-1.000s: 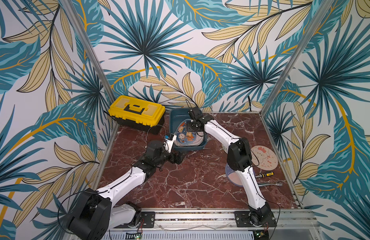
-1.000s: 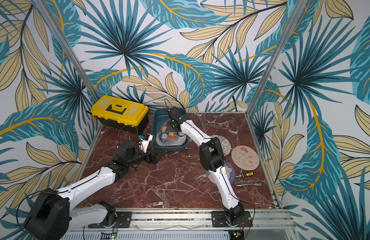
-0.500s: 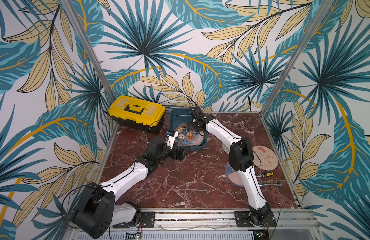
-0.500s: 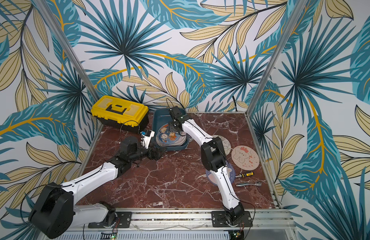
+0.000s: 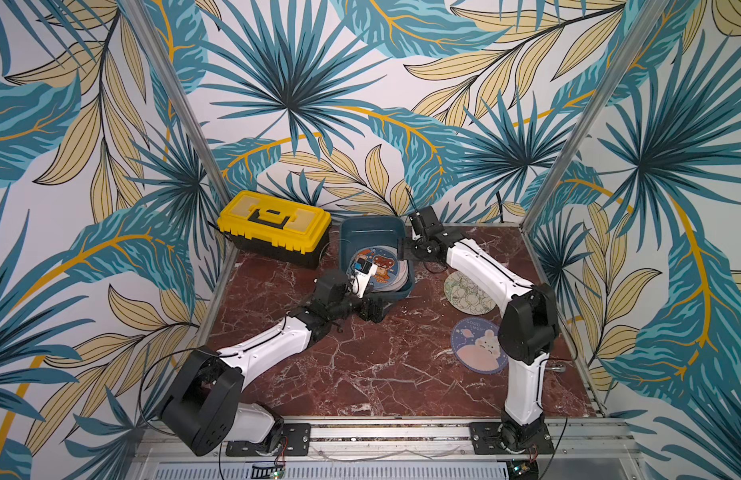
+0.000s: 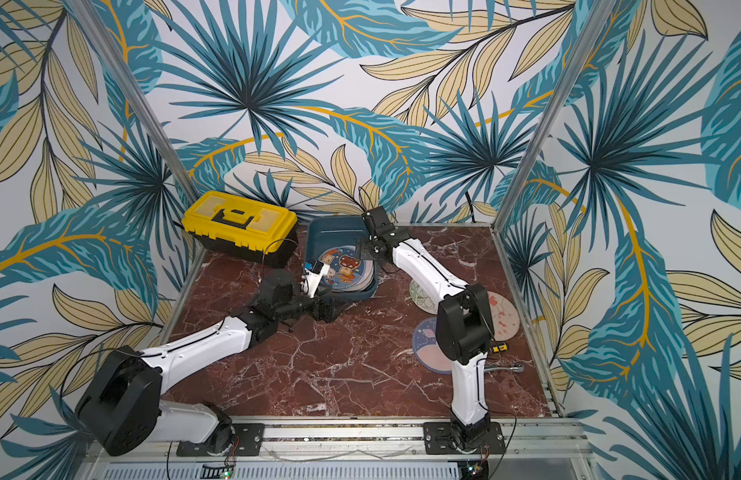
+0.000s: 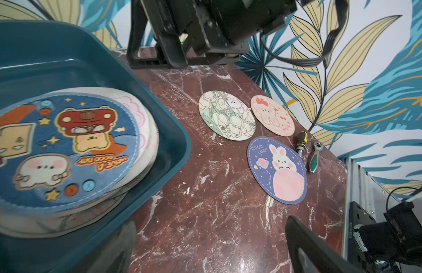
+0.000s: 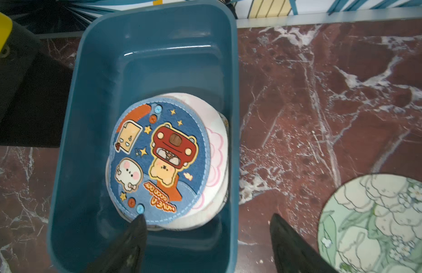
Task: Put the coasters into the storage box
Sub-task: Pick up the coaster from the center of the board.
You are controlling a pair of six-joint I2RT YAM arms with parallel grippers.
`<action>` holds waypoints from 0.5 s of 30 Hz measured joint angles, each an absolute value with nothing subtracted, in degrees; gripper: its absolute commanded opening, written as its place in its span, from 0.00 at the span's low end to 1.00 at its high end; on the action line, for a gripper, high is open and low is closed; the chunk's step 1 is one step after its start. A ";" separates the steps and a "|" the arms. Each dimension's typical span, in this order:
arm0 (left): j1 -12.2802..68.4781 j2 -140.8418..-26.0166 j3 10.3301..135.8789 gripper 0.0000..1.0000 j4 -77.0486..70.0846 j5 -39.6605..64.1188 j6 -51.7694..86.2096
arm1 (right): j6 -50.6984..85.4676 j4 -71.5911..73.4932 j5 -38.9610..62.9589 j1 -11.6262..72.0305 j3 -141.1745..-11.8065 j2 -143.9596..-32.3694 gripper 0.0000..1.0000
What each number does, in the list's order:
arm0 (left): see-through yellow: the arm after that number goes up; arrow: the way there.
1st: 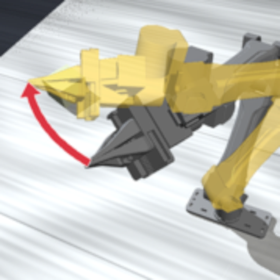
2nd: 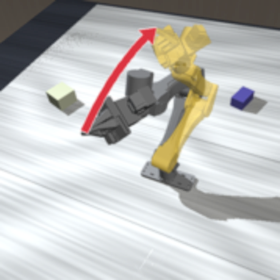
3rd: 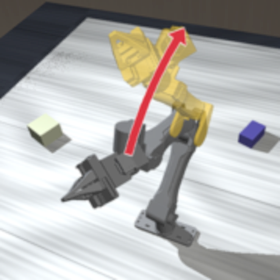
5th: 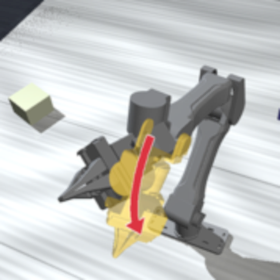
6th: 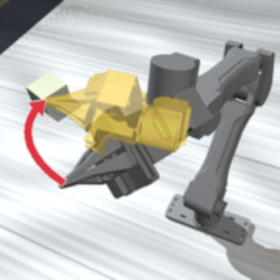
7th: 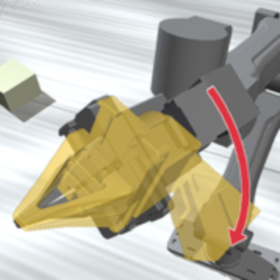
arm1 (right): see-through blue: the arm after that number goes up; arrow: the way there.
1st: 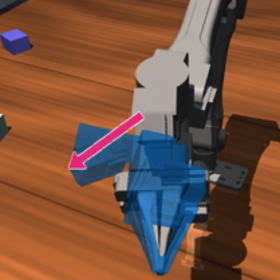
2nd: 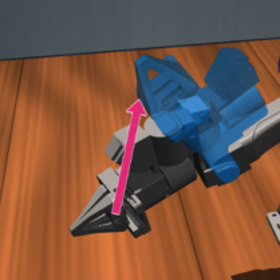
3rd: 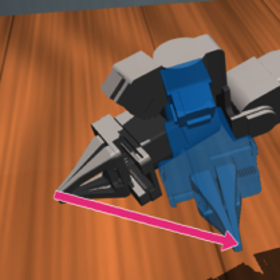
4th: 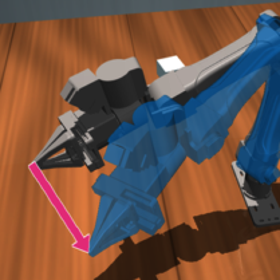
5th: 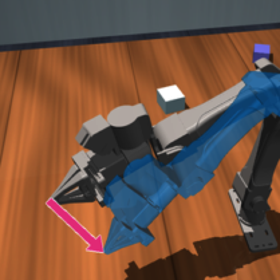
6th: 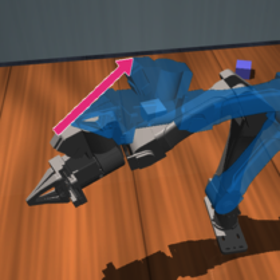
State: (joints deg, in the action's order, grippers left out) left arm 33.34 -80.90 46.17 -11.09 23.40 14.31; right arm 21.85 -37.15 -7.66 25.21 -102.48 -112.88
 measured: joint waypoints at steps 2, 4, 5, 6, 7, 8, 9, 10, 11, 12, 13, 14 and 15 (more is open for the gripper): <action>34.50 -82.54 47.62 0.98 -11.18 23.62 14.11 | 22.15 -37.28 -7.81 24.43 -98.98 -110.13 0.84; 35.38 -84.03 48.97 0.98 -11.09 24.21 13.87 | 22.55 -37.54 -8.16 23.68 -95.57 -107.48 0.84; 35.92 -84.77 49.65 0.98 -11.14 24.62 13.69 | 22.83 -37.67 -8.45 23.33 -93.67 -106.13 0.84; 36.34 -85.65 50.43 0.98 -11.18 24.95 13.47 | 23.18 -38.06 -8.69 23.05 -91.83 -104.75 0.84; 36.75 -86.46 51.16 0.98 -11.18 25.41 13.39 | 23.57 -38.30 -8.88 22.79 -90.43 -103.68 0.84; 37.26 -87.46 51.99 0.98 -11.18 26.00 13.32 | 24.12 -38.89 -9.37 22.48 -88.53 -102.30 0.84; 37.85 -88.53 52.84 0.98 -11.18 26.63 13.28 | 24.69 -39.51 -9.78 22.22 -86.98 -101.12 0.85; 38.35 -89.41 53.60 0.98 -11.16 27.11 13.28 | 25.19 -40.01 -10.28 21.91 -85.32 -99.90 0.85; 39.09 -90.63 54.59 0.98 -11.18 27.66 13.28 | 25.85 -40.38 -10.83 21.56 -83.44 -98.54 0.85; 39.88 -91.88 55.55 0.98 -11.20 28.05 13.23 | 26.52 -40.73 -11.31 21.08 -81.38 -97.10 0.85; 40.56 -92.95 56.31 0.98 -11.20 28.36 13.26 | 27.11 -41.01 -11.62 20.62 -79.66 -95.92 0.85; 41.36 -94.19 57.19 0.98 -11.20 28.60 13.26 | 27.79 -41.19 -11.92 19.92 -77.45 -94.39 0.85; 42.15 -95.48 58.11 0.98 -11.20 28.80 13.28 | 28.53 -41.45 -12.21 19.11 -75.26 -92.99 0.85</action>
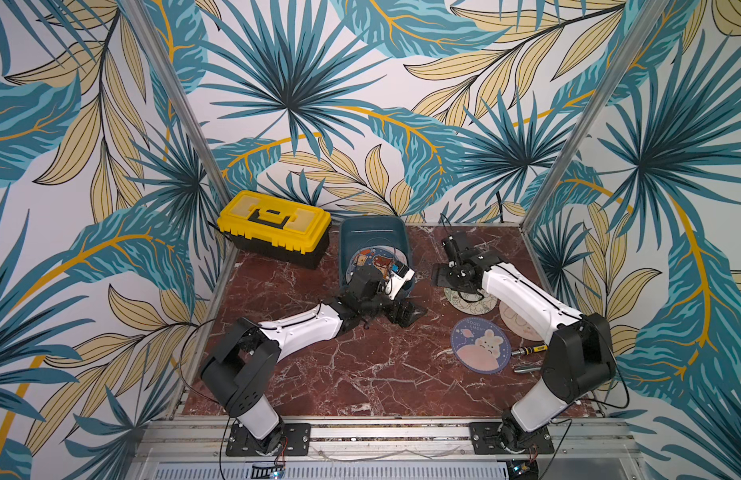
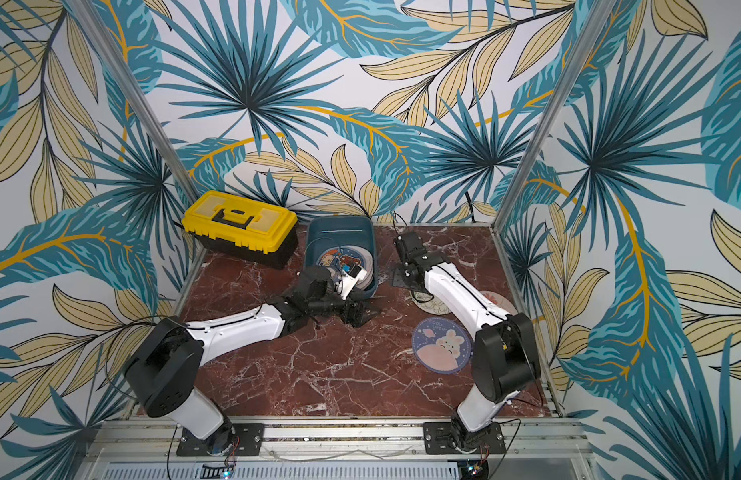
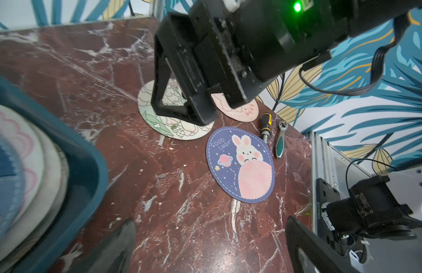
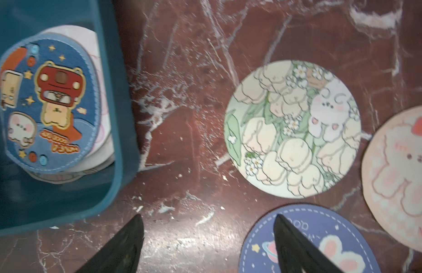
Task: Put the coasters into the storage box
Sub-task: Pick up the coaster from the center of the board.
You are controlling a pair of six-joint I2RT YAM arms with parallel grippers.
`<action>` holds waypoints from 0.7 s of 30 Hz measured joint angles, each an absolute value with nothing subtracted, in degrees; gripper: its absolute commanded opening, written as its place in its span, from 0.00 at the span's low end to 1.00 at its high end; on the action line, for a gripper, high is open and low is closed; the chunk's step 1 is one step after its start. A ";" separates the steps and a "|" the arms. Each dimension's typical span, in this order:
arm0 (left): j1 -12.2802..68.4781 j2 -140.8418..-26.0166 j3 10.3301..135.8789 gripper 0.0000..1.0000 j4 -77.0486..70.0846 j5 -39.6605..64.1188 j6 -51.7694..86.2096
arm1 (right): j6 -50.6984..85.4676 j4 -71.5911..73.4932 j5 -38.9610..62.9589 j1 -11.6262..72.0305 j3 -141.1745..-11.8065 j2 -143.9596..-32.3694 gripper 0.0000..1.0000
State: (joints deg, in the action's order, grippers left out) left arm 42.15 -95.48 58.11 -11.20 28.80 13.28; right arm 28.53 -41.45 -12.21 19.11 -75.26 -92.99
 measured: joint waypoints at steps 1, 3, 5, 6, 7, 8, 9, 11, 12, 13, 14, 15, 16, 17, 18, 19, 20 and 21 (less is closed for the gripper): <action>42.83 -96.55 58.83 0.97 -11.20 28.95 13.28 | 29.10 -41.67 -12.32 18.39 -73.56 -91.88 0.85; 44.38 -99.13 60.58 0.97 -11.14 29.06 13.32 | 30.37 -42.11 -12.45 16.60 -69.78 -89.73 0.85; 45.84 -101.67 62.54 0.97 -10.66 28.93 13.34 | 31.35 -42.26 -12.40 15.09 -67.18 -88.66 0.85; 46.68 -103.13 63.81 0.97 -10.28 28.67 13.32 | 31.90 -42.28 -12.38 14.39 -66.04 -88.44 0.85; 47.42 -104.38 65.08 0.96 -9.58 28.38 13.34 | 32.32 -42.24 -12.32 13.80 -65.14 -88.42 0.85; 48.29 -105.95 66.72 0.96 -8.56 27.99 13.28 | 32.73 -42.13 -12.21 13.15 -64.10 -88.42 0.85; 48.99 -107.15 68.12 0.95 -7.51 27.68 13.28 | 33.04 -42.06 -12.14 12.62 -63.26 -88.42 0.85; 50.52 -110.04 71.64 0.95 -4.75 26.65 13.21 | 33.67 -41.95 -12.16 11.44 -61.63 -88.44 0.85; 51.16 -111.26 73.23 0.95 -3.36 26.02 13.13 | 33.89 -41.87 -12.14 10.94 -61.08 -88.44 0.85; 51.79 -112.62 75.07 0.94 -1.54 25.36 12.99 | 34.13 -41.74 -12.14 10.46 -60.55 -88.44 0.85; 52.38 -113.80 76.66 0.94 0.21 24.67 12.84 | 34.35 -41.50 -12.10 9.96 -59.99 -88.44 0.85; 52.84 -114.63 77.91 0.93 1.65 24.27 12.78 | 34.52 -41.23 -11.99 9.52 -59.51 -88.47 0.85; 53.32 -115.63 79.35 0.93 3.38 23.77 12.62 | 34.76 -40.75 -11.92 8.99 -58.96 -88.47 0.85; 53.76 -116.51 80.64 0.93 4.82 23.33 12.43 | 34.96 -40.42 -11.84 8.51 -58.50 -88.51 0.85; 54.08 -117.03 81.43 0.93 5.98 23.11 12.38 | 35.11 -40.07 -11.73 8.12 -58.13 -88.51 0.85; 54.43 -117.56 82.15 0.93 7.22 23.05 12.29 | 35.29 -39.64 -11.57 7.73 -57.78 -88.51 0.85; 54.76 -117.99 82.87 0.93 8.45 22.98 12.21 | 35.53 -39.07 -11.35 7.33 -57.43 -88.53 0.85; 55.00 -118.37 83.46 0.93 9.37 22.96 12.16 | 35.66 -38.50 -11.09 7.03 -57.12 -88.53 0.84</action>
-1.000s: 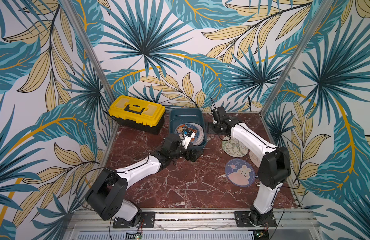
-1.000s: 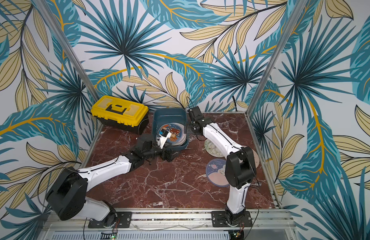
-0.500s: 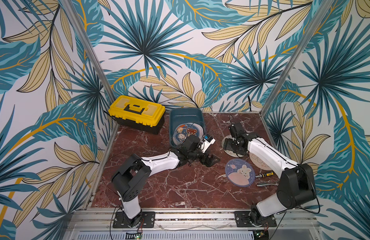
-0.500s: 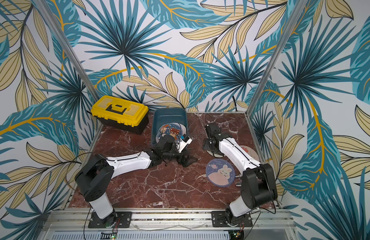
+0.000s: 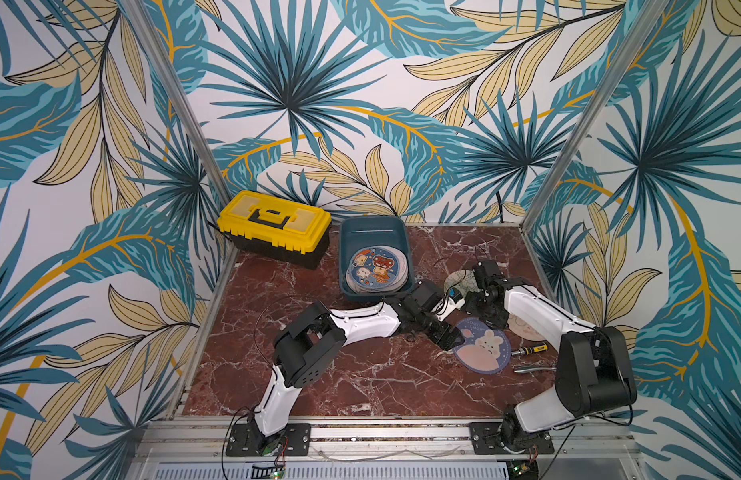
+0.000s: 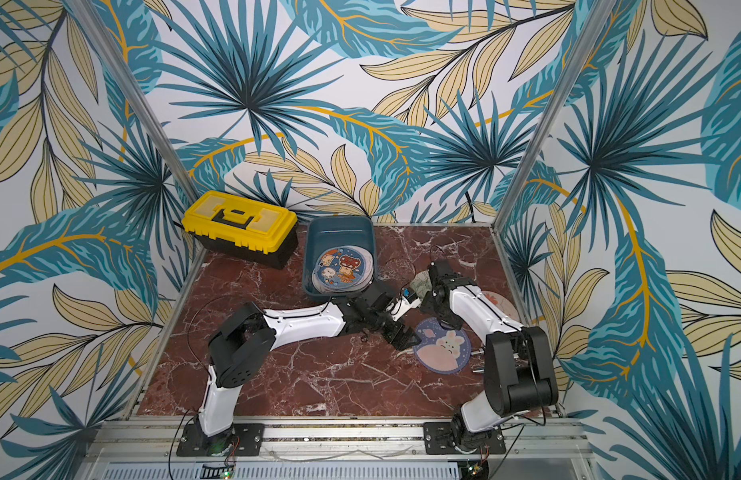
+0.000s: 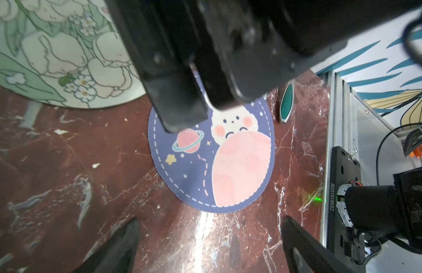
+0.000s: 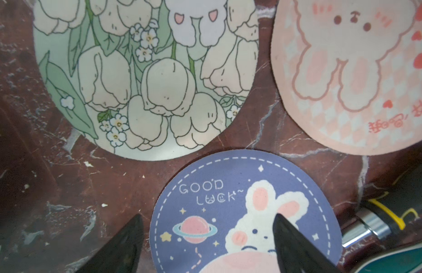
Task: Put the coasters into the storage box
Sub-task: Pick up the coaster from the center of the board.
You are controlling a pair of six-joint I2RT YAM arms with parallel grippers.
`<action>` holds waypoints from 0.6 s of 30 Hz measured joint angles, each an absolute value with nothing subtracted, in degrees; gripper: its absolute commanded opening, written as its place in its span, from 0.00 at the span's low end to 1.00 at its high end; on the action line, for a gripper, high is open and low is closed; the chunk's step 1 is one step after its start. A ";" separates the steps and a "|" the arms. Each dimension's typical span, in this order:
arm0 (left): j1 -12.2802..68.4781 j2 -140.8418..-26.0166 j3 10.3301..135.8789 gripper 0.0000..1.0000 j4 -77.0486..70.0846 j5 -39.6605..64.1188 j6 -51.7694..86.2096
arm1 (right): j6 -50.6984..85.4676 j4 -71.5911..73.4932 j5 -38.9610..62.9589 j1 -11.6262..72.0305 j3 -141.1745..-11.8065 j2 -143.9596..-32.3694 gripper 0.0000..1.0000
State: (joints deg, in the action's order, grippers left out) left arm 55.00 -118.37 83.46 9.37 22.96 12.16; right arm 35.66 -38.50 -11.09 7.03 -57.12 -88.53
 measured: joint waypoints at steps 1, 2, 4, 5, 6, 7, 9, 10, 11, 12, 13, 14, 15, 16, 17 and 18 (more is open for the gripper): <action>55.20 -118.85 84.18 0.93 10.31 22.94 12.10 | 35.99 -37.91 -10.87 6.79 -56.77 -88.55 0.84; 55.44 -119.63 85.36 0.92 11.66 22.85 11.99 | 36.25 -37.28 -10.66 6.57 -56.42 -88.64 0.84; 55.83 -121.21 87.55 0.91 13.89 22.57 11.81 | 36.80 -36.14 -10.24 6.28 -55.57 -88.77 0.84; 56.03 -121.99 88.58 0.91 14.96 22.39 11.75 | 37.12 -35.46 -10.00 6.17 -55.00 -88.84 0.83; 56.23 -122.69 89.41 0.91 15.97 22.24 11.70 | 37.36 -34.92 -9.72 6.11 -54.48 -88.90 0.82; 56.38 -123.37 90.11 0.91 16.75 22.09 11.68 | 37.71 -34.28 -9.34 6.09 -53.80 -88.90 0.81; 56.62 -124.60 91.22 0.91 18.31 21.67 11.55 | 38.41 -33.39 -8.75 6.04 -52.64 -88.95 0.81; 56.73 -125.05 91.48 0.91 18.85 21.45 11.55 | 38.85 -32.91 -8.54 6.04 -51.99 -88.95 0.81; 56.86 -125.38 91.66 0.91 19.51 21.12 11.55 | 39.22 -32.27 -8.38 6.02 -51.24 -88.95 0.81; 56.97 -125.67 91.79 0.91 20.05 20.78 11.60 | 39.48 -31.66 -8.25 6.02 -50.57 -88.95 0.81; 57.01 -125.93 91.96 0.91 20.53 20.56 11.57 | 39.94 -31.07 -8.08 6.00 -49.69 -88.95 0.81; 57.04 -126.15 92.20 0.91 21.04 20.36 11.57 | 40.25 -30.61 -7.86 5.98 -48.93 -88.95 0.80; 57.04 -126.30 92.33 0.91 21.34 20.29 11.60 | 40.53 -30.04 -7.62 5.98 -48.29 -88.95 0.80; 57.08 -126.54 92.71 0.91 21.89 20.21 11.57 | 40.77 -29.36 -7.29 5.98 -47.57 -88.95 0.78; 57.10 -126.80 93.14 0.91 22.15 20.16 11.57 | 41.04 -28.77 -7.22 5.98 -47.07 -88.95 0.78; 57.12 -127.13 93.71 0.91 22.26 20.16 11.55 | 41.30 -28.42 -7.11 5.98 -46.92 -88.82 0.77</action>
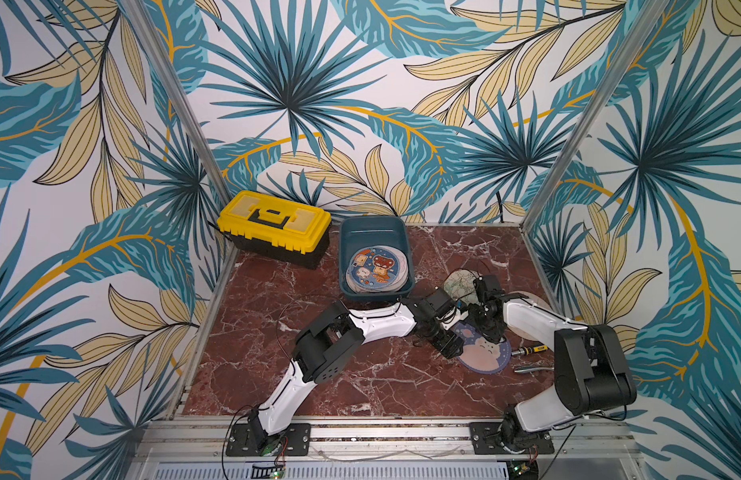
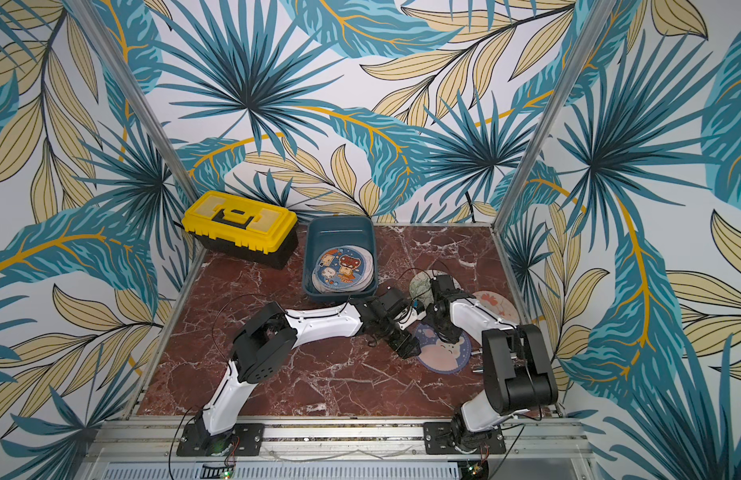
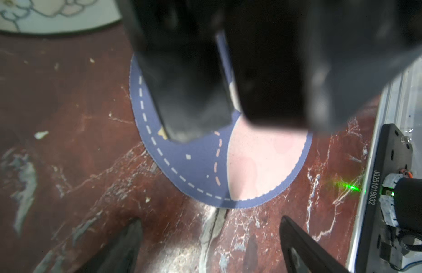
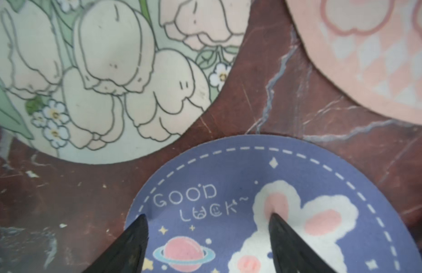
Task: Put the coasters into the storage box
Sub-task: Pick up the coaster from the center of the board.
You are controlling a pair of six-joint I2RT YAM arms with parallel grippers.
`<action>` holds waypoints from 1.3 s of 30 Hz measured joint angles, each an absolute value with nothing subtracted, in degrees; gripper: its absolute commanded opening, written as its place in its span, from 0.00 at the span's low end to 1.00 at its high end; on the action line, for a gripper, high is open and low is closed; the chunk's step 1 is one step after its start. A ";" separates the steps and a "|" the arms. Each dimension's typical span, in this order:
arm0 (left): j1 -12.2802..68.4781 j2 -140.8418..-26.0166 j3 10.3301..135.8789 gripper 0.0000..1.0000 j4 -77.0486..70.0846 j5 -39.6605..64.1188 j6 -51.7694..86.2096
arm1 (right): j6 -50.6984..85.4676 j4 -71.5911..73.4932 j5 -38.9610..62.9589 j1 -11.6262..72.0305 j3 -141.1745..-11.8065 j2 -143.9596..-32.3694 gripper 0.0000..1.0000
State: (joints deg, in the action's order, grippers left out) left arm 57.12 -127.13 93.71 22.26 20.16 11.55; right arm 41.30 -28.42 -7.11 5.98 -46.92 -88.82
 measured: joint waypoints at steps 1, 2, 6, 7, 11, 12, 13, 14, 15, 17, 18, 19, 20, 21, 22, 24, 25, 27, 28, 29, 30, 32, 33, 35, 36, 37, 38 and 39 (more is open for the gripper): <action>57.21 -127.52 94.30 0.91 22.41 20.16 11.55 | 41.54 -28.32 -7.03 5.91 -46.87 -88.82 0.77; 57.23 -127.92 94.89 0.91 22.57 20.23 11.55 | 41.69 -28.29 -7.01 5.87 -46.87 -88.82 0.77; 57.32 -129.23 96.92 0.90 23.00 20.62 11.53 | 42.04 -28.05 -7.03 5.80 -46.72 -88.68 0.76; 57.39 -129.45 97.25 0.90 23.11 20.78 11.53 | 42.04 -27.97 -6.96 5.76 -46.65 -88.62 0.76; 57.82 -130.50 99.00 0.89 23.68 21.21 11.55 | 42.06 -27.68 -6.81 5.58 -46.33 -88.33 0.75; 57.87 -130.69 99.44 0.89 23.77 21.39 11.55 | 42.06 -27.55 -6.79 5.54 -46.24 -88.25 0.75; 57.89 -130.87 99.79 0.87 23.79 21.52 11.55 | 42.06 -27.44 -6.79 5.54 -46.13 -88.18 0.75; 57.93 -130.98 99.96 0.86 23.86 21.65 11.66 | 42.06 -27.38 -6.79 5.54 -46.06 -88.12 0.74; 57.98 -131.09 100.18 0.84 23.90 21.80 11.75 | 42.06 -27.31 -6.79 5.54 -45.98 -88.07 0.73; 58.04 -131.39 100.57 0.78 23.83 22.02 11.99 | 42.06 -27.29 -6.79 5.43 -45.93 -88.05 0.73; 58.04 -131.48 100.66 0.75 23.83 22.15 12.05 | 42.06 -27.29 -6.74 5.39 -45.93 -88.03 0.73; 58.04 -131.55 100.77 0.73 23.81 22.26 12.19 | 42.04 -27.27 -6.63 5.34 -45.91 -88.01 0.73; 58.04 -131.61 100.90 0.72 23.81 22.33 12.25 | 42.06 -27.27 -6.57 5.28 -45.89 -87.99 0.72; 58.04 -131.72 101.12 0.72 23.83 22.37 12.32 | 42.09 -27.27 -6.46 5.23 -45.89 -87.99 0.71; 58.06 -131.90 101.34 0.72 23.83 22.37 12.40 | 42.09 -27.29 -6.39 5.17 -45.89 -87.96 0.71; 58.08 -132.05 101.58 0.73 23.77 22.28 12.45 | 42.22 -27.31 -6.39 5.13 -45.89 -87.88 0.71; 58.08 -132.07 101.65 0.73 23.83 22.24 12.47 | 42.22 -27.33 -6.39 5.13 -45.91 -87.79 0.71; 58.11 -132.14 102.04 0.73 24.23 22.06 12.47 | 42.22 -27.51 -6.46 5.10 -45.91 -87.64 0.72; 58.13 -132.25 102.43 0.74 24.62 22.00 12.45 | 42.19 -27.70 -6.63 5.10 -45.93 -87.44 0.72; 58.15 -132.27 102.67 0.74 24.84 21.98 12.43 | 42.19 -28.01 -6.85 5.08 -45.98 -87.20 0.72; 58.24 -132.29 103.00 0.74 25.08 21.96 12.38 | 42.19 -28.67 -7.07 4.95 -46.06 -86.83 0.72; 58.46 -132.29 103.39 0.74 25.02 21.85 12.34 | 42.00 -29.89 -7.62 4.56 -46.41 -85.95 0.73; 58.57 -132.31 103.59 0.74 24.91 21.82 12.29 | 41.85 -30.68 -7.79 4.16 -46.74 -85.56 0.73; 58.74 -132.29 103.79 0.75 24.73 21.65 12.25 | 41.50 -31.77 -8.25 3.18 -47.44 -85.06 0.73; 58.78 -132.29 103.81 0.76 24.69 21.63 12.23 | 41.28 -32.18 -8.58 2.55 -47.70 -84.84 0.73; 58.83 -132.29 103.81 0.76 24.69 21.54 12.21 | 41.08 -32.56 -8.75 2.02 -47.90 -84.71 0.73; 58.89 -132.29 103.81 0.77 24.80 21.30 12.21 | 40.73 -32.86 -8.93 1.43 -48.01 -84.60 0.73; 58.92 -132.31 103.81 0.78 24.99 21.02 12.25 | 40.53 -33.06 -8.99 0.86 -48.03 -84.40 0.73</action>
